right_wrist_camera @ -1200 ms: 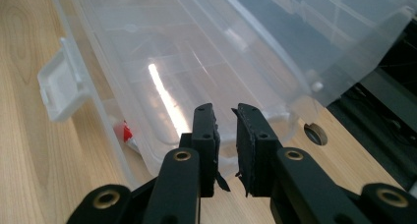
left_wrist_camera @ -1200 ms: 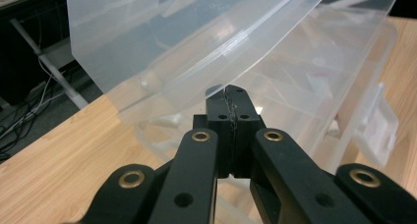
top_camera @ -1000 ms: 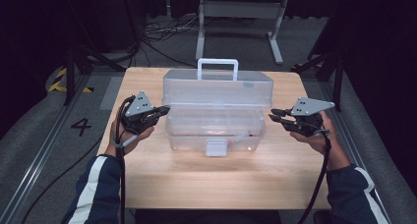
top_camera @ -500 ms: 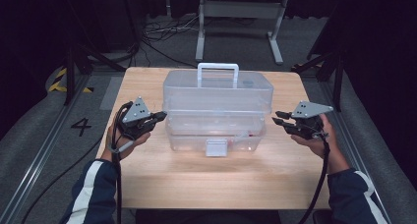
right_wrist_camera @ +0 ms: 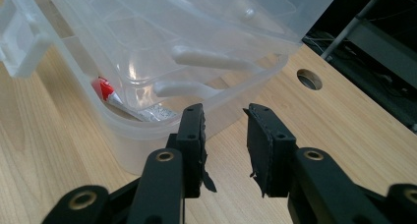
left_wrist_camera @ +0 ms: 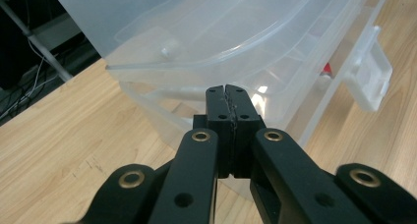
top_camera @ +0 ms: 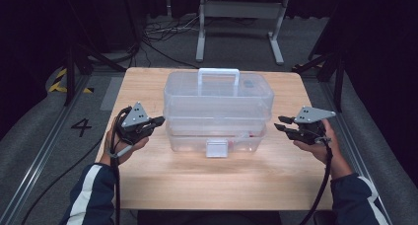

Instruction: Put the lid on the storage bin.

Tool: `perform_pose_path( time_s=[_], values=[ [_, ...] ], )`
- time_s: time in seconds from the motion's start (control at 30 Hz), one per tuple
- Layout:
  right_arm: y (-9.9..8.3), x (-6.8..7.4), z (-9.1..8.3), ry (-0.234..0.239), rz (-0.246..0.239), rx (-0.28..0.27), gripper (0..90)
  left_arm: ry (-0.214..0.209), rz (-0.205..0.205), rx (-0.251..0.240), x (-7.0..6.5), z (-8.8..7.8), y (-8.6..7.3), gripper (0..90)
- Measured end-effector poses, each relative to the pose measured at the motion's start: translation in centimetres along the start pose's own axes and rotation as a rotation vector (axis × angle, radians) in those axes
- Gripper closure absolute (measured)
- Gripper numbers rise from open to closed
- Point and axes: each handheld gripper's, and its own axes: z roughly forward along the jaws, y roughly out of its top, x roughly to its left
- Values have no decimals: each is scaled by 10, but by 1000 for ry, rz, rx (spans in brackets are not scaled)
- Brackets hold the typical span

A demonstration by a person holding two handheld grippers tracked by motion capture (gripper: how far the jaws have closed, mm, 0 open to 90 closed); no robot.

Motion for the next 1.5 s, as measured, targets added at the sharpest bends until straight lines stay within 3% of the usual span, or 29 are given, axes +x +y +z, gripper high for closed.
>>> perform_pose_path(
  time_s=[0.5, 0.6, 0.7, 1.07, 1.27, 1.5],
  values=[
    [-2, 10, -2, 20, -15, 1, 664, 22, 18, 63, -10, -1, -12, 900],
    [-3, 13, -4, 21, -18, -3, 658, 14, 3, 31, -12, -6, -12, 900],
    [-3, 17, -4, 32, -27, -1, 655, 27, 27, 47, -17, -7, -10, 900],
    [-7, 24, -5, 48, -51, 24, 635, 44, 53, 107, -27, -6, -22, 899],
    [-10, 30, -9, 51, -93, 58, 601, 65, 65, 137, -31, -11, -31, 845],
    [-17, 30, -12, 38, -99, 91, 569, 77, 78, 185, -32, -15, -47, 761]
  ],
)
